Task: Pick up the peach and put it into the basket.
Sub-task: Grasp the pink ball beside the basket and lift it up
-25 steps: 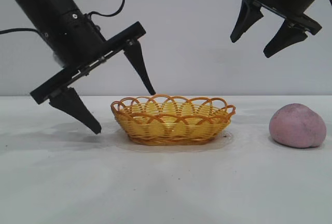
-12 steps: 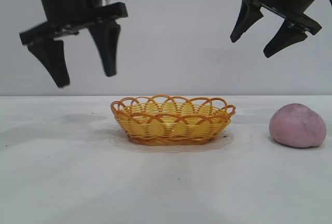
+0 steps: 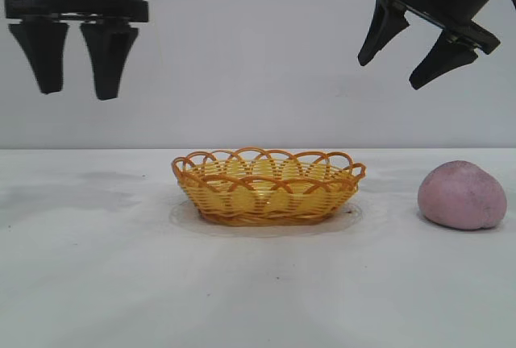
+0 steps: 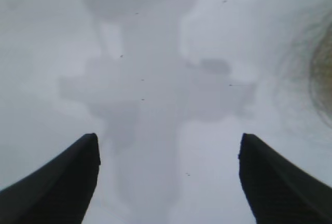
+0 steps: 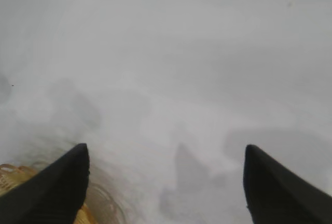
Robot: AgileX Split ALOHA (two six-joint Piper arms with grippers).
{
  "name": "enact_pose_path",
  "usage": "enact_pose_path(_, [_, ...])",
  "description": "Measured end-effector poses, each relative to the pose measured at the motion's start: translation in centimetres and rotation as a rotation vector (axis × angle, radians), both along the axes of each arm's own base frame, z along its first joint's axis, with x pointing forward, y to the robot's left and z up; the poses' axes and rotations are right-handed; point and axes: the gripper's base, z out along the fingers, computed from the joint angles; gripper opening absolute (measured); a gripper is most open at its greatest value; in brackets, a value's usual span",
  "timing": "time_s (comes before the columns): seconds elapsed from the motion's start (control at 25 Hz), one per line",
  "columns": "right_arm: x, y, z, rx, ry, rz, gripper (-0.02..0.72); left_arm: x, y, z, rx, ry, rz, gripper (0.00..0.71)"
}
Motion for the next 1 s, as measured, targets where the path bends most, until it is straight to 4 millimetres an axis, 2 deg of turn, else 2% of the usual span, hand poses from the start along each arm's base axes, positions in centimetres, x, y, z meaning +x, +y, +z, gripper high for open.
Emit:
enact_pose_path(0.24, [-0.1, 0.0, 0.0, 0.002, 0.006, 0.006, 0.521, 0.8, 6.9, 0.0, 0.008, 0.029, 0.150, 0.526])
enact_pose_path(0.4, [-0.1, 0.0, 0.0, 0.002, 0.007, 0.007, 0.521, 0.5, 9.9, -0.1, 0.012, 0.064, 0.222, 0.526])
enact_pose_path(0.48, [-0.1, 0.0, 0.0, 0.002, 0.007, 0.007, 0.521, 0.4, 10.5, -0.1, 0.013, 0.073, 0.238, 0.526])
enact_pose_path(0.64, [-0.1, 0.1, 0.0, 0.003, 0.008, 0.008, 0.521, -0.5, 10.5, 0.2, 0.005, 0.083, 0.240, 0.526])
enact_pose_path(0.76, [-0.1, 0.1, 0.0, 0.003, 0.008, 0.008, 0.521, -2.5, 10.4, 1.0, -0.007, 0.096, 0.243, 0.526])
enact_pose_path(1.0, [-0.1, 0.1, 0.0, 0.003, 0.009, 0.009, 0.521, -8.5, 10.2, 2.7, -0.018, 0.094, 0.244, 0.526])
